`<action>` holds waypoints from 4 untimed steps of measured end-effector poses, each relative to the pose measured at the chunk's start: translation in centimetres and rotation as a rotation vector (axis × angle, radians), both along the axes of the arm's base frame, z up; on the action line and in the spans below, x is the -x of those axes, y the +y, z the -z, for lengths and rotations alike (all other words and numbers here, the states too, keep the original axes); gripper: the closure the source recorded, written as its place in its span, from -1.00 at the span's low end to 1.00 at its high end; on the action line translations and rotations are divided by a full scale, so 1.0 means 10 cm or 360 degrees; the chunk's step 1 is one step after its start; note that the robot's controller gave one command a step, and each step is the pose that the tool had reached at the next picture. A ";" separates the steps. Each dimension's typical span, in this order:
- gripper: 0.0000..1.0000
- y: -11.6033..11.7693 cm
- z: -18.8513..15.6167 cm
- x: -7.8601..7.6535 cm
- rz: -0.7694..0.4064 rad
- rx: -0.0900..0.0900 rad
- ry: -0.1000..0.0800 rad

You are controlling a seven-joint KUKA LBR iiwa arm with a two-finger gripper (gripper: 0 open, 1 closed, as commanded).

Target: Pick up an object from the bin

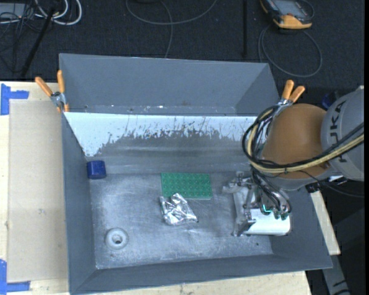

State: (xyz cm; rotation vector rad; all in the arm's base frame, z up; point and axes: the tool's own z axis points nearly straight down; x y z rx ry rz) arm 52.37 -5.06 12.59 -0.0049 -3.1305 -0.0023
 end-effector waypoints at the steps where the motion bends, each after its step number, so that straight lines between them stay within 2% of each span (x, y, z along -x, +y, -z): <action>1: -1.00 1.34 0.49 -0.98 -0.0194 0.0009 -0.0027; 2: -1.00 1.07 0.25 -0.76 -0.0064 0.0003 -0.0016; 3: -1.00 0.88 0.23 -1.00 0.0087 0.0003 -0.0022; 4: -1.00 1.27 0.50 -0.99 0.0408 0.0013 -0.0022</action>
Offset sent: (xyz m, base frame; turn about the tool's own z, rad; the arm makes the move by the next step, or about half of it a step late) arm 0.0933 0.1339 -0.0559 -0.1185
